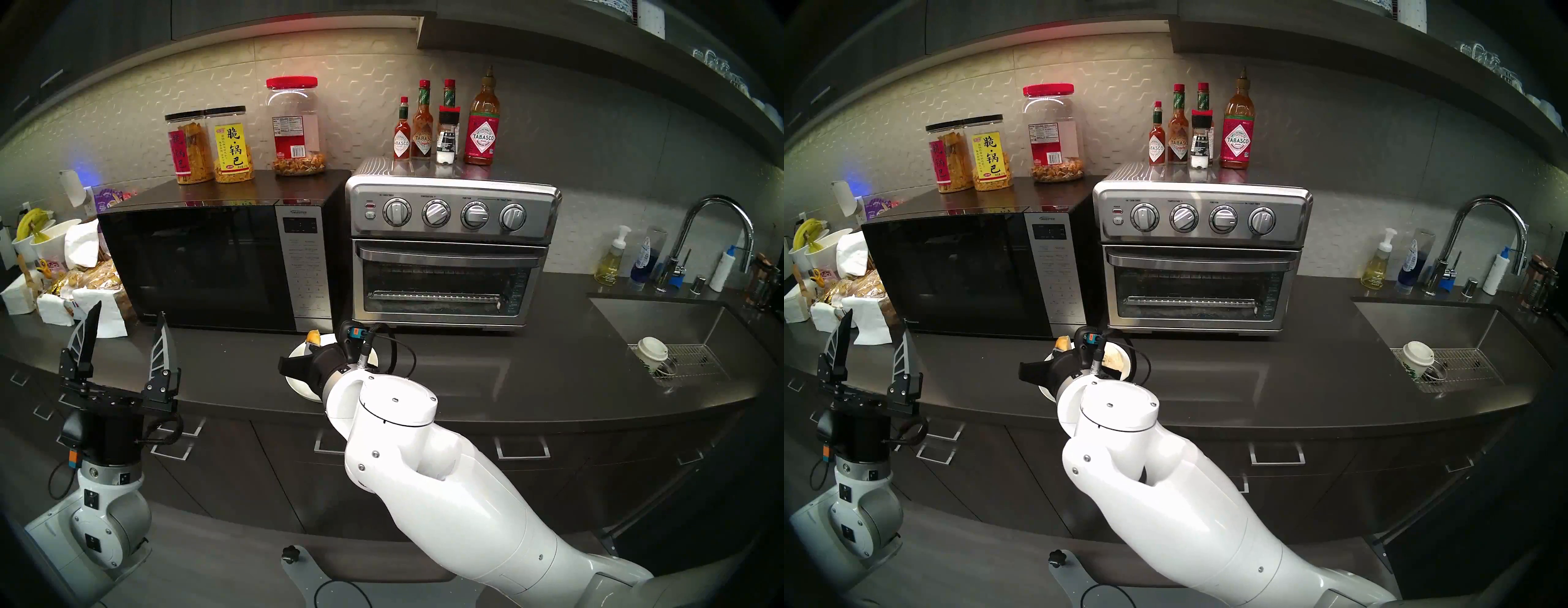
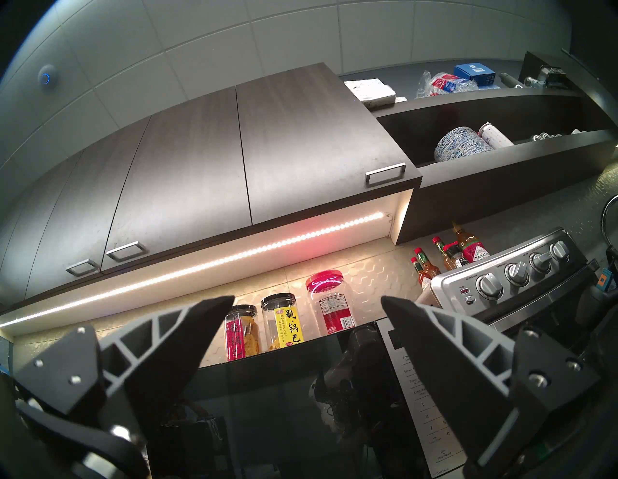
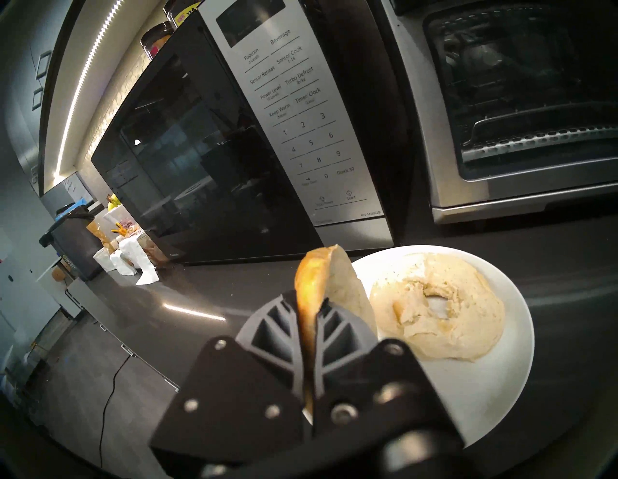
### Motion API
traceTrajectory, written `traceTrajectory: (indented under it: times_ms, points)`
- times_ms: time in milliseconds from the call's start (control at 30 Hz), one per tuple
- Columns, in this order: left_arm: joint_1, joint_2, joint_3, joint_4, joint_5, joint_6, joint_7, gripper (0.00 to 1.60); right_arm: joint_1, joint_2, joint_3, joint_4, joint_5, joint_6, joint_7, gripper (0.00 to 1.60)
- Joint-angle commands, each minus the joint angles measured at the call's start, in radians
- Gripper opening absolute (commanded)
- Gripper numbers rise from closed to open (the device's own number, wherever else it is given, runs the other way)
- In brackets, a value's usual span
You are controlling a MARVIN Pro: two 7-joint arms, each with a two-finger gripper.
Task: Open the oven and place the bagel inside on the rack
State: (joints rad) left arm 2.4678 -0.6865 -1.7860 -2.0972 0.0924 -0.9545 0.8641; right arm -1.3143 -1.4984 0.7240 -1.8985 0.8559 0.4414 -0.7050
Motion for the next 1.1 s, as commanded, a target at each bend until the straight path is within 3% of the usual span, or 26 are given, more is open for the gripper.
traceTrajectory:
  times_ms: [0,567,1067]
  points:
    - [-0.001,0.000,-0.006,-0.008,0.001,0.000,0.001,1.60,0.030,-0.041,-0.004,0.006,0.022,-0.039,-0.009,0.06]
    - [-0.001,0.000,-0.006,-0.008,0.001,-0.001,0.001,1.60,0.045,-0.075,0.012,0.048,0.069,-0.099,-0.030,0.05]
    - [-0.001,0.000,-0.007,-0.009,0.000,0.000,0.001,1.60,0.049,-0.057,0.039,0.092,0.073,-0.124,-0.012,0.06]
